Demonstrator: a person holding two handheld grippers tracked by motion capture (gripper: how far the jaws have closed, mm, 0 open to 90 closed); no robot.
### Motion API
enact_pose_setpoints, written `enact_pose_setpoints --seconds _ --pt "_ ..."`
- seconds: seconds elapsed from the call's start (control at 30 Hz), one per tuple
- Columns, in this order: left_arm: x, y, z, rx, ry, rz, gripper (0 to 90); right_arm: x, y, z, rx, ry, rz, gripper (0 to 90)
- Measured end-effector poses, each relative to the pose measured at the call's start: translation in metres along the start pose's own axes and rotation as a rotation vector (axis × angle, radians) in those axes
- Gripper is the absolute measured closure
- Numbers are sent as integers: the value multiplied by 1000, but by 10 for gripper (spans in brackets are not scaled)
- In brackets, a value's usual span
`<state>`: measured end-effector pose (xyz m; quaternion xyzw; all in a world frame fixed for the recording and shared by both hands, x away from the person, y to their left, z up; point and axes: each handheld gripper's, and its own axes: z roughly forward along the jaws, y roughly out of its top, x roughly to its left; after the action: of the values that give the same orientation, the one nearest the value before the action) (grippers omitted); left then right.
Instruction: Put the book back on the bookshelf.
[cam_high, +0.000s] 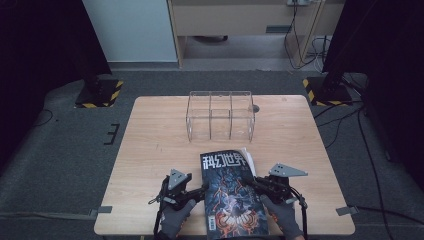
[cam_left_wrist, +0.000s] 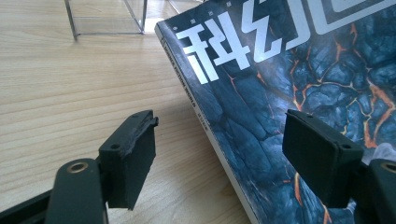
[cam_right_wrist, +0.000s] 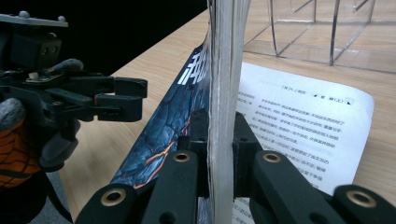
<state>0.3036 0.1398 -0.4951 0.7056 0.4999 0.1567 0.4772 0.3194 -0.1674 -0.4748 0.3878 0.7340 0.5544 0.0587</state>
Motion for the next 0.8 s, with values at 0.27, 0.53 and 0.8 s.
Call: enact_pose_setpoints --seconds 0.27,0.53,0.8 --pt "-2 1 7 3 -20 -7 248 5 4 -4 -26 20 -33 835" --pt "-2 1 17 17 -72 -18 249 7 5 -7 -41 42 -47 835" --pt "-7 -1 23 34 -131 -7 280 5 3 -6 -41 49 -43 835"
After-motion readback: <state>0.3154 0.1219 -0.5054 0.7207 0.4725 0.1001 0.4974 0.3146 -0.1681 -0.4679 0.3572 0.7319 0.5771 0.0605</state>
